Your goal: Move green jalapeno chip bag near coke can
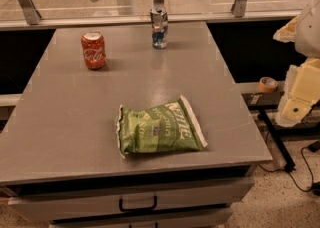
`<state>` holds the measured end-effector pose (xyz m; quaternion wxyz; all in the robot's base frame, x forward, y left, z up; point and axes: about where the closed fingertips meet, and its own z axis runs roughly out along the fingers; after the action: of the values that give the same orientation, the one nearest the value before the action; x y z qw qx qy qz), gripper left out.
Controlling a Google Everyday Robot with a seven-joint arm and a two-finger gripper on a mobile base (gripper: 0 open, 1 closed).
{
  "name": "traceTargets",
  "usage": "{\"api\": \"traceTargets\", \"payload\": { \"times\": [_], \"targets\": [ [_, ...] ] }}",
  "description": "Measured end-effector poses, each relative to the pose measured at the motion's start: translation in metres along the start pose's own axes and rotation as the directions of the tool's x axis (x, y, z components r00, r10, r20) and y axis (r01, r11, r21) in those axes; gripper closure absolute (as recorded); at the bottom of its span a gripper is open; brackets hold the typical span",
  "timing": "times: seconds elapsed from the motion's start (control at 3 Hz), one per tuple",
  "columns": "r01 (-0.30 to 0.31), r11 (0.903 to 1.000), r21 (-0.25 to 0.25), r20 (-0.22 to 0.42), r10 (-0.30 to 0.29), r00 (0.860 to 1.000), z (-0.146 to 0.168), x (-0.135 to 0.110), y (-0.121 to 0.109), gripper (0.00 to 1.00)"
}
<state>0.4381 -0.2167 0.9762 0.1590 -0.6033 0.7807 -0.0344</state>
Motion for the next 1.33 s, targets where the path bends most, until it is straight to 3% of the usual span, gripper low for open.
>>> {"api": "traceTargets", "payload": {
  "times": [0.67, 1.0, 1.33],
  "targets": [
    [-0.002, 0.9999, 0.017, 0.017, 0.002, 1.000, 0.000, -0.002, 0.001, 0.00],
    [0.026, 0.9996, -0.004, 0.102, -0.026, 0.994, 0.029, -0.033, -0.009, 0.00],
    [0.120, 0.9879, -0.098, 0.152, -0.104, 0.983, 0.061, -0.056, 0.005, 0.00]
  ]
}}
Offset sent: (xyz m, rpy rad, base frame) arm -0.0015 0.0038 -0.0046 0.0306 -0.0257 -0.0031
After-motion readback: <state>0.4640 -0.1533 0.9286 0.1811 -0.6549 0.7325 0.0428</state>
